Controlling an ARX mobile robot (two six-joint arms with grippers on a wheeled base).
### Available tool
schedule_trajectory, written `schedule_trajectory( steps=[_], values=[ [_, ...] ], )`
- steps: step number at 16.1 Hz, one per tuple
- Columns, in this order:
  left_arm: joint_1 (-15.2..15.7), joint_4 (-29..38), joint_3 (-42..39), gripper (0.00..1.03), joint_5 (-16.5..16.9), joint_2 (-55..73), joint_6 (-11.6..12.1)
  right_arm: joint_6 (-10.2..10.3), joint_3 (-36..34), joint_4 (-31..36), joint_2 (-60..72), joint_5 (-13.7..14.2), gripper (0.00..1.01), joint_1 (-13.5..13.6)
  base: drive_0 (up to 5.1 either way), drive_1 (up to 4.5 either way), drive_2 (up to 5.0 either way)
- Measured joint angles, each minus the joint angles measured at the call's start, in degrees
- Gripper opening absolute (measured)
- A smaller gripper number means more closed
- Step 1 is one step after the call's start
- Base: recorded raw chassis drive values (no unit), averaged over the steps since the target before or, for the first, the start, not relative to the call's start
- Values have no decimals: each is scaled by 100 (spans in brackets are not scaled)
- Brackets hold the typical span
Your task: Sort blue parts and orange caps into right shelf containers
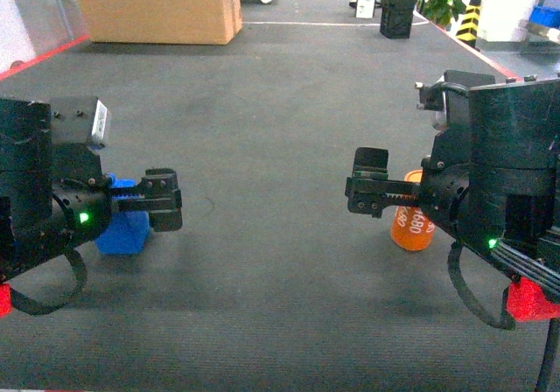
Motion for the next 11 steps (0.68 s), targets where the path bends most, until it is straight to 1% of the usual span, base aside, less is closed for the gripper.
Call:
schedule_trajectory(
  steps=[8,10,11],
  values=[
    [-9,-87,33,98,-46,337,-11,155,-4,-87,422,-2,98,37,0,0,0],
    [0,-232,87,98,-68,339,-24,188,55,-120,498,20,98,39,0,0,0],
    [17,-170,85,98,-72,341,-11,205,87,-125,501,33,98,48,0,0,0]
  ],
)
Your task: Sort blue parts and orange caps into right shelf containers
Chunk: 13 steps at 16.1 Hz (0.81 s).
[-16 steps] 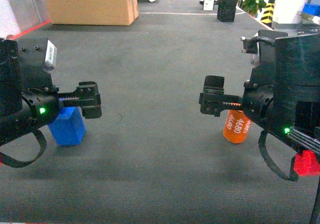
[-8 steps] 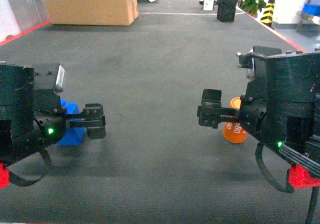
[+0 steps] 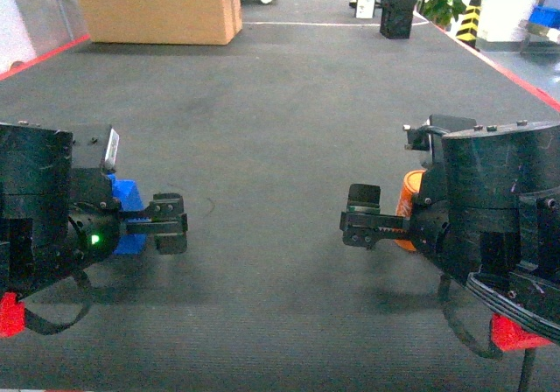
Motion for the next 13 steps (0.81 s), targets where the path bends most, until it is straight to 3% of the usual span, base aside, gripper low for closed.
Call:
schedule_trajectory(
  steps=[2,4,8,10,13],
  values=[
    [7,-59,0,98,-35,2,4,15,24,-13,24,85,98,31,0,0,0],
    [17,-96,2,93,-72,2,17,-2,26,-11,37,249,84,63,0,0,0],
    [22,-74,-11,57,-125,0,11,-81,28,-35,35,343,48,57,0,0,0],
    [22,50,-70,45,-127,-22,-9,-94,-31,50,0,341,45,55,0,0,0],
    [22,348,-304,44,-24,-299,-33,-203,-326,192,-330,334,45,13,0,0,0]
  ],
)
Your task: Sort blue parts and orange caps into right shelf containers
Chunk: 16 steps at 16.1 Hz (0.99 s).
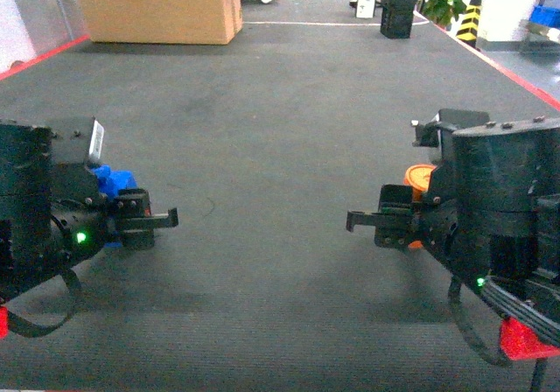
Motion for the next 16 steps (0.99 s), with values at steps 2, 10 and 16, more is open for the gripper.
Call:
schedule_trajectory(
  steps=[2,10,16],
  values=[
    [0,114,-326,44,240,-758,46,-295,-538,114,-907,-201,45,-151,0,0,0],
    [575,-3847,-2304,43,588,-8697,866,-1287,-2730,-3991,-9001,-1408,45,-1700,0,0,0],
    [1010,-3840,-2691,43,887,-8988,811,-1318,-3058,-3921,-9263,-1716,45,-2111,0,0,0]
  ],
)
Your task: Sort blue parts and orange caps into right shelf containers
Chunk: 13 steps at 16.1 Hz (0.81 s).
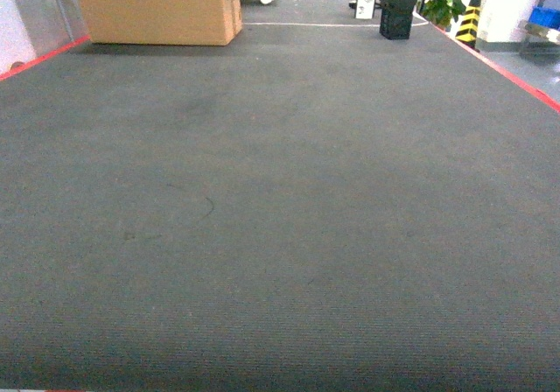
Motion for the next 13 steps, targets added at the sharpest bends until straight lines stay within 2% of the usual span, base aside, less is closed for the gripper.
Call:
schedule_trajectory(
  steps=[1,2,5,13],
  values=[
    [15,72,-105,43,-24,-103,-24,-11,-153,35,-118,7,45,-15,0,0,0],
    [-4,138,-205,43,94,-227,-20,-33,-306,96,-236,-98,45,-4,0,0,0],
    [-22,151,-682,43,79,-603,-24,-50,-750,116,-603,-87,45,22,0,0,0],
    [-22,-107,-1241,43,79,-1453,-24,-61,-1325,-131,-1443,-87,45,22,0,0,0]
  ],
)
